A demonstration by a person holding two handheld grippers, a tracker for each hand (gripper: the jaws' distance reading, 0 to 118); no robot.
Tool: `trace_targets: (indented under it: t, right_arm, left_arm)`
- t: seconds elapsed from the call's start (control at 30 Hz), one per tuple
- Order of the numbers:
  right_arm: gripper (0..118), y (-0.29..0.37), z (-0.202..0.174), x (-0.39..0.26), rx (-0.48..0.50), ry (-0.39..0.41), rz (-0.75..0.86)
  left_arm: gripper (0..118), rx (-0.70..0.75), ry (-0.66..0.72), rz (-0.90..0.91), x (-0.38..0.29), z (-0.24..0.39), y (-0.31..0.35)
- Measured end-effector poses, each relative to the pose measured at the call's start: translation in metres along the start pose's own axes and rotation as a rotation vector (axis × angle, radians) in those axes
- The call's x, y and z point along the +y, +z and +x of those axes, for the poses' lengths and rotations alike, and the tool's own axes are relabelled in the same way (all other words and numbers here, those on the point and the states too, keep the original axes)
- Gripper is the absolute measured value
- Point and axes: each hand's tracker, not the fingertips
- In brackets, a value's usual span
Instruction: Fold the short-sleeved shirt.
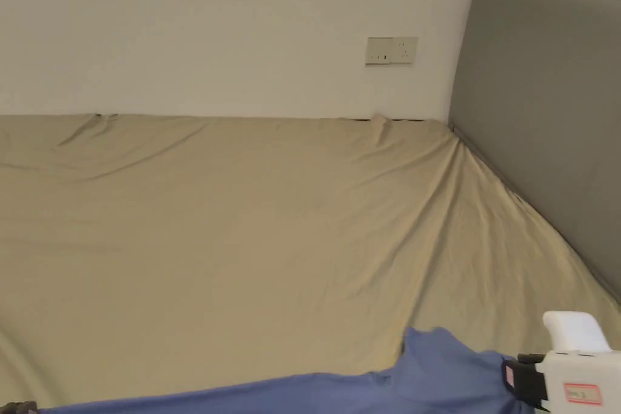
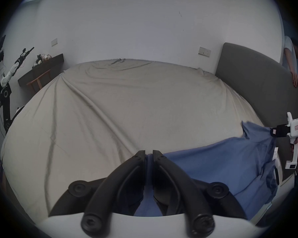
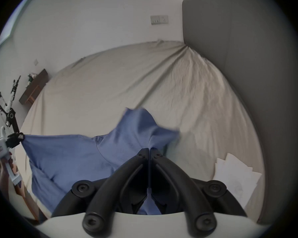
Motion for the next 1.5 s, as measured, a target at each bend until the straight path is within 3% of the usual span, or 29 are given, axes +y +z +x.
trace_targets:
  t: [0.13,0.33,0.4,0.57,0.77,0.9,0.93,0.97,1.0,1.03,1.07,1.1,1.2,1.27,1.3,1.33,1.37,1.4,1.43,1.5]
  right_arm:
    - [4,0.078,-0.009,-0.03,0.025,0.061,0.027]
    - [4,0.154,-0.016,-0.11,0.043,0.068,0.004]
    - [4,0.157,-0.018,-0.141,0.013,0.091,-0.055]
    - [4,0.146,-0.013,-0.201,-0.003,0.0,-0.149]
    - [4,0.117,0.001,-0.236,-0.058,-0.047,-0.209]
    - [5,0.124,-0.005,-0.237,-0.079,-0.008,-0.168]
    - [6,0.13,-0.009,-0.235,-0.106,0.031,-0.148]
    - [18,0.139,-0.013,-0.232,-0.158,0.07,-0.129]
    - [40,0.146,-0.015,-0.229,-0.193,0.094,-0.104]
    - [86,0.156,-0.015,-0.227,-0.224,0.117,-0.06]
    - [110,0.168,-0.017,-0.221,-0.237,0.116,-0.004]
    - [117,0.18,-0.02,-0.216,-0.237,0.113,0.069]
    - [117,0.217,-0.034,-0.192,-0.245,0.073,0.322]
    - [114,0.233,-0.048,-0.181,-0.188,0.029,0.471]
    - [106,0.239,-0.055,-0.176,-0.145,0.016,0.53]
    - [70,0.245,-0.065,-0.173,-0.093,0.016,0.592]
    - [27,0.246,-0.076,-0.169,-0.097,0.023,0.625]
    - [4,0.245,-0.087,-0.167,-0.136,0.031,0.657]
    - [4,0.243,-0.099,-0.168,-0.224,0.037,0.713]
    - [4,0.242,-0.111,-0.164,-0.113,0.084,0.703]
  left_arm:
    - [8,-0.012,0.003,0.032,-0.009,-0.005,0.053]
    - [8,-0.016,-0.026,0.007,-0.063,-0.013,0.123]
    - [8,-0.003,-0.063,-0.053,-0.09,-0.01,0.137]
    - [8,0.002,-0.081,-0.18,-0.151,-0.01,0.146]
    - [8,0.034,-0.094,-0.262,-0.178,-0.026,0.115]
    - [10,0.053,-0.135,-0.267,-0.175,-0.021,0.108]
    - [17,0.062,-0.134,-0.235,-0.172,-0.021,0.114]
    - [36,0.081,-0.094,-0.192,-0.166,-0.023,0.123]
    - [71,0.092,-0.036,-0.172,-0.161,-0.025,0.13]
    - [109,0.079,0.033,-0.124,-0.154,-0.027,0.143]
    - [118,0.053,0.082,-0.028,-0.147,-0.028,0.157]
    - [118,0.047,0.109,0.053,-0.139,-0.027,0.17]
    - [118,0.005,0.14,0.266,-0.115,-0.017,0.2]
    - [118,-0.061,0.141,0.334,-0.102,-0.007,0.209]
    - [112,-0.093,0.135,0.359,-0.098,-0.004,0.212]
    - [81,-0.118,0.129,0.38,-0.095,0.0,0.215]
    - [43,-0.107,0.127,0.38,-0.093,0.004,0.216]
    - [13,-0.096,0.129,0.374,-0.092,0.008,0.214]
    - [7,-0.1,0.138,0.369,-0.091,0.008,0.211]
    - [0,-0.231,0.191,0.313,-0.092,-0.005,0.204]
